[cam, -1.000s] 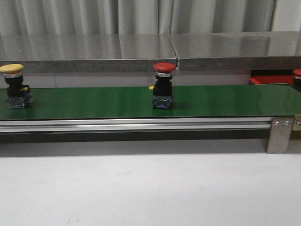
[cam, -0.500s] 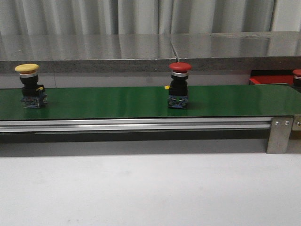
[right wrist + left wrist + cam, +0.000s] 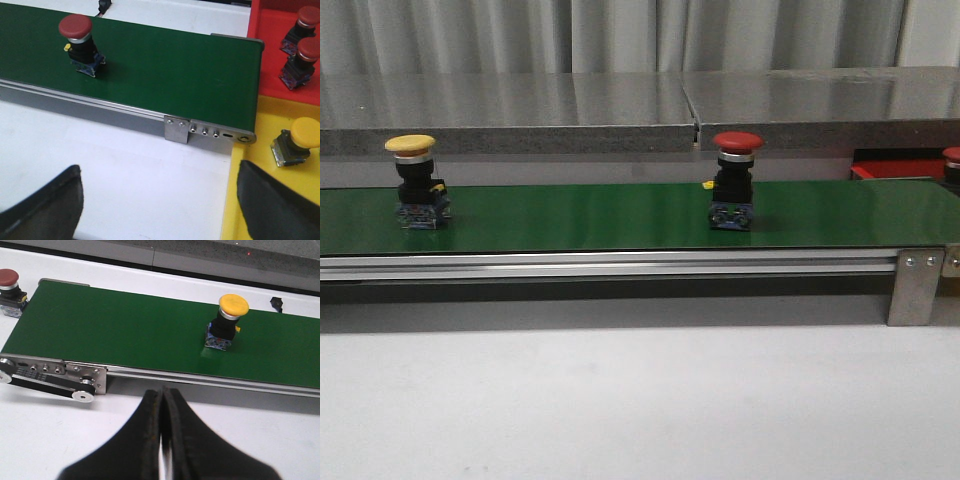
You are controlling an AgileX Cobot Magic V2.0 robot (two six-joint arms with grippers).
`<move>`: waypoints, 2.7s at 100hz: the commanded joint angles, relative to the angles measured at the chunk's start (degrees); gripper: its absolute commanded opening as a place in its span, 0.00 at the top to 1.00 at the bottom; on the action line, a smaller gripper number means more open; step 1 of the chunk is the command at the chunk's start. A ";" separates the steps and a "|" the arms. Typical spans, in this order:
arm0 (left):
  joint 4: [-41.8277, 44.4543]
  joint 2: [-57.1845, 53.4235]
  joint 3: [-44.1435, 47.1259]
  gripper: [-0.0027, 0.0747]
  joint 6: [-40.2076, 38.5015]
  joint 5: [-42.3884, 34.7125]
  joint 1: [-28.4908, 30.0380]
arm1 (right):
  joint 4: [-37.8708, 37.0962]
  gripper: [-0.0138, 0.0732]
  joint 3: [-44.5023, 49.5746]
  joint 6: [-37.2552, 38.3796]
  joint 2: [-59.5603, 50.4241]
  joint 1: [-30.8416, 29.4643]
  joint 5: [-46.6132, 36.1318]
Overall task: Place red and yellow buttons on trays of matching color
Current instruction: 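Move the right gripper to the belt's end and grasp the red button, then lower the red button into the red tray and open the right gripper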
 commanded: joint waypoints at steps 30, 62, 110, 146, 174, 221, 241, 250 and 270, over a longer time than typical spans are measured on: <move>-0.63 0.08 -1.65 0.99 -0.03 -3.90 -0.49 | 3.55 0.12 -5.83 -1.38 10.92 2.43 -3.91; -0.63 0.08 -1.65 0.99 -0.03 -3.90 -0.49 | 3.49 0.12 -14.69 -3.37 28.70 8.90 -6.02; -0.63 0.08 -1.65 0.99 -0.03 -3.90 -0.49 | 3.24 0.12 -28.27 -4.28 47.53 14.27 -10.87; -0.63 0.08 -1.65 0.99 -0.03 -3.90 -0.49 | 2.36 0.42 -31.48 -4.28 53.52 14.27 -12.05; -0.63 0.08 -1.65 0.99 -0.03 -3.90 -0.49 | 1.81 0.80 -33.08 -4.28 50.34 12.72 -10.76; -0.63 0.08 -1.65 0.99 -0.03 -3.90 -0.49 | 1.74 0.80 -46.36 -2.52 49.72 -10.41 -7.40; -0.63 0.08 -1.65 0.99 -0.03 -3.90 -0.49 | 2.60 0.80 -46.36 -2.52 53.17 -16.86 -10.75; -0.63 0.08 -1.65 0.99 -0.03 -3.90 -0.49 | 3.25 0.80 -46.36 -2.52 55.81 -18.03 -12.44; -0.63 0.08 -1.65 0.99 -0.03 -3.90 -0.49 | 3.25 0.80 -46.79 -2.52 62.51 -18.10 -16.95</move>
